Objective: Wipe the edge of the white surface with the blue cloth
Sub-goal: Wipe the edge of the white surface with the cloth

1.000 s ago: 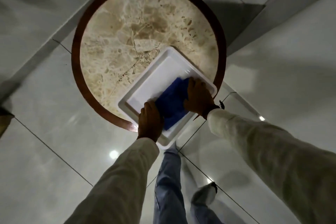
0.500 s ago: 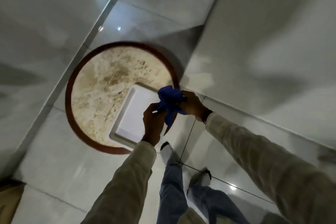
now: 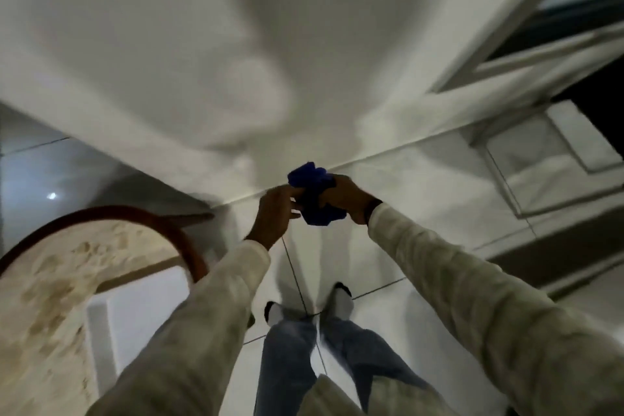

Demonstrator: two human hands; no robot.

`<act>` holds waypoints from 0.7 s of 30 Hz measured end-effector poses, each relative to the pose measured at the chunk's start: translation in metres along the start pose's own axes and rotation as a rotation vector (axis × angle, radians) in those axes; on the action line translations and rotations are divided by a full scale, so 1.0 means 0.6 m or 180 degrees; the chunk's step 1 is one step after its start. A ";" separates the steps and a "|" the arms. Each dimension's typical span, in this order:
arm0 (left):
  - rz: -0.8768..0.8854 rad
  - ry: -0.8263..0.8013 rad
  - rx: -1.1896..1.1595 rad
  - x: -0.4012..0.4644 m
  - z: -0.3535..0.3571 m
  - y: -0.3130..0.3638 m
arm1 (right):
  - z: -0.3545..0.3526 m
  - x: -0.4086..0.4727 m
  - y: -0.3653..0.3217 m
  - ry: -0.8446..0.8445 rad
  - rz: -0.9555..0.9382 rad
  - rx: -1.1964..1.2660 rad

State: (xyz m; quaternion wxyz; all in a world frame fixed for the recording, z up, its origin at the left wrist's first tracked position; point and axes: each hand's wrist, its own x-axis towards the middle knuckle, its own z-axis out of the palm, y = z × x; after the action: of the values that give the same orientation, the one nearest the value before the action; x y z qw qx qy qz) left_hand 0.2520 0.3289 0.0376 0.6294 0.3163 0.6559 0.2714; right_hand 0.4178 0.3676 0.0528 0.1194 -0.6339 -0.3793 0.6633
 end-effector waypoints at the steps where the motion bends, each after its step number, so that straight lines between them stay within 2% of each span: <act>1: 0.0214 0.0011 0.0699 0.028 0.005 -0.012 | -0.023 0.015 0.030 0.0239 0.0138 0.0254; 4: 0.1687 0.0144 0.3584 0.156 0.013 -0.094 | -0.081 0.107 0.167 0.0886 0.0690 0.1234; 5: 0.2120 0.0106 0.4198 0.205 0.013 -0.123 | -0.090 0.147 0.212 0.1043 0.0842 0.1526; 8: 0.2717 -0.0262 0.5403 0.355 0.020 -0.194 | -0.094 0.287 0.343 0.1181 0.1046 0.2195; 12: 0.3406 -0.0518 0.6507 0.567 0.038 -0.288 | -0.065 0.508 0.493 0.1242 0.0917 0.2728; 15: 0.3882 -0.0359 0.7113 0.697 0.052 -0.345 | -0.040 0.673 0.575 0.1311 0.0693 0.3077; 18: 0.4264 0.0029 0.7371 0.787 0.058 -0.382 | -0.025 0.811 0.622 0.1348 0.0318 0.3333; 21: 0.4688 0.0458 0.7211 0.841 0.052 -0.389 | -0.023 0.922 0.642 0.1359 -0.0200 0.3390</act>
State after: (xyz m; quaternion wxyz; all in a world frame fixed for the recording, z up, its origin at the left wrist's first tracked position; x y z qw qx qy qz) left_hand 0.2623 0.5567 -0.4702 -0.3008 0.9173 0.2282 -0.1266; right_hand 0.4621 0.4625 -0.6134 0.5159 -0.5946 0.0209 0.6163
